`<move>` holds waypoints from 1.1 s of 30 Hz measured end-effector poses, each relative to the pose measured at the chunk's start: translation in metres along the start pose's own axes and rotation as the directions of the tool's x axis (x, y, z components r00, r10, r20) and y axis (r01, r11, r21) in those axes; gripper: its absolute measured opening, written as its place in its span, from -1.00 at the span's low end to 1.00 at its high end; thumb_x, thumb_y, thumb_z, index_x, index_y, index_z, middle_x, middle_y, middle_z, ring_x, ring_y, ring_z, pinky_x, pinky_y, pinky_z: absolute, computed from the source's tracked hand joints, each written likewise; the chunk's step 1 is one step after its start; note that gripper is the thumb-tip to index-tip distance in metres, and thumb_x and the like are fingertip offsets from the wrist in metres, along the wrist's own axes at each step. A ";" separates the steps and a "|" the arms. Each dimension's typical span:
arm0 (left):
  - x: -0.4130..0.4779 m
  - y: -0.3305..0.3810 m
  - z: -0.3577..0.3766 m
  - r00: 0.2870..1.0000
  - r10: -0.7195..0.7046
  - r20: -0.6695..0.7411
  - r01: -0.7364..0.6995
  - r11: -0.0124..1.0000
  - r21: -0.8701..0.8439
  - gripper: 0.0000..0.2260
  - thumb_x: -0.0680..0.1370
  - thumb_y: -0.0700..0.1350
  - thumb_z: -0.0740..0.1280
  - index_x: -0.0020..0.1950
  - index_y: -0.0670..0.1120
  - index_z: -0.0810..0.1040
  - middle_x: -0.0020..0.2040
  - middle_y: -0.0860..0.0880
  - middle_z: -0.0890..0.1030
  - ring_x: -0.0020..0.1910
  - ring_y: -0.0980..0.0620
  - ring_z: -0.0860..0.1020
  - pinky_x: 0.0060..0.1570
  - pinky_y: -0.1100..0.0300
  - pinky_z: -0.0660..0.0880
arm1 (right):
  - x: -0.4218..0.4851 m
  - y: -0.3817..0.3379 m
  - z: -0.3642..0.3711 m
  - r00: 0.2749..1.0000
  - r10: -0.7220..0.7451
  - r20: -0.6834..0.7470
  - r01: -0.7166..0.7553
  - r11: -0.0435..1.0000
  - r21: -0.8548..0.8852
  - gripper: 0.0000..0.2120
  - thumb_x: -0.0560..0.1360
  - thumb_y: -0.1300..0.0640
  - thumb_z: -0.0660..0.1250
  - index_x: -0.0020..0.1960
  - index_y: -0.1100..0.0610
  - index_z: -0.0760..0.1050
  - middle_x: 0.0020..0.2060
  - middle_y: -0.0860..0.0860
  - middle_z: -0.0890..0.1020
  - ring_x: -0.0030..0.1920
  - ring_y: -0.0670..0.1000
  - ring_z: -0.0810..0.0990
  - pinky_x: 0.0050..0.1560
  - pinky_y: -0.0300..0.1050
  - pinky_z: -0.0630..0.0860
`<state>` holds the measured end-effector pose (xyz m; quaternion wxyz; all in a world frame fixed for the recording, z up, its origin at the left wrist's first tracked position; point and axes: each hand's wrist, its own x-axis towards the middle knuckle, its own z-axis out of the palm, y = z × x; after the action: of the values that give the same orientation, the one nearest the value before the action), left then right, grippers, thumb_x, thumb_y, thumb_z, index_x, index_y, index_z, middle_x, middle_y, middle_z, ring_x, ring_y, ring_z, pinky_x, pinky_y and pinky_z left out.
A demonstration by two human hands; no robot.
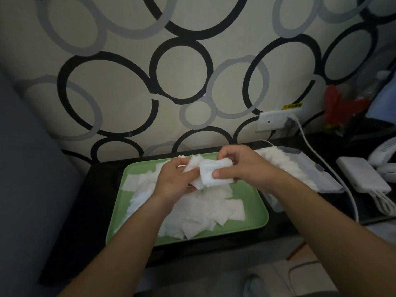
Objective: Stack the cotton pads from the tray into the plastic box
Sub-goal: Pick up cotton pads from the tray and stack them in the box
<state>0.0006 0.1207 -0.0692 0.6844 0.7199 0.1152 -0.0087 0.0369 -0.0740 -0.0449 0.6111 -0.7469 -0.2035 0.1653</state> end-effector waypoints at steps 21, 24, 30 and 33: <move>-0.009 0.005 0.012 0.985 0.041 0.167 -0.061 0.991 0.118 -0.86 0.62 -0.19 0.32 0.08 -0.03 0.66 -0.08 -0.12 0.73 -0.14 -0.03 0.68 -0.03 0.04 0.66 | 0.004 0.011 -0.002 0.996 0.062 -0.059 -0.074 0.972 -0.221 -0.84 0.40 0.26 0.54 -0.05 0.22 0.64 -0.12 0.23 0.70 -0.17 0.06 0.65 -0.19 0.01 0.59; -0.009 0.006 0.015 0.983 0.044 0.178 -0.068 0.989 0.132 -0.85 0.62 -0.16 0.33 0.12 -0.06 0.67 -0.05 -0.13 0.73 -0.07 -0.09 0.70 -0.01 0.02 0.67 | 0.003 0.013 -0.003 0.992 0.068 -0.103 -0.093 0.961 -0.260 -0.76 0.35 0.20 0.59 -0.08 0.29 0.62 -0.27 0.22 0.66 -0.30 0.01 0.60 -0.31 -0.07 0.55; -0.009 0.013 0.027 0.970 0.011 0.242 -0.030 0.997 0.074 -0.77 0.60 0.06 0.35 0.13 -0.03 0.67 -0.02 -0.05 0.72 -0.04 -0.03 0.70 -0.02 0.07 0.66 | -0.007 0.013 -0.016 0.966 0.064 -0.252 -0.144 0.938 -0.314 -0.59 0.26 0.05 0.64 -0.01 0.13 0.54 -0.17 -0.01 0.60 -0.23 -0.09 0.54 -0.16 -0.15 0.52; -0.011 0.009 0.038 0.951 0.084 0.297 -0.098 0.995 0.031 -0.79 0.53 -0.16 0.46 0.16 -0.04 0.63 0.04 -0.05 0.71 0.02 0.02 0.69 -0.05 0.15 0.65 | -0.014 0.012 -0.027 0.981 0.036 -0.192 -0.091 0.955 -0.284 -0.62 0.35 0.11 0.58 0.13 0.07 0.58 0.00 0.03 0.63 -0.04 -0.01 0.62 0.05 -0.05 0.60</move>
<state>-0.0026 0.0812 -0.0610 0.6770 0.7304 -0.0220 -0.0871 0.0392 -0.1061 -0.0510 0.5051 -0.8469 -0.1438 0.0831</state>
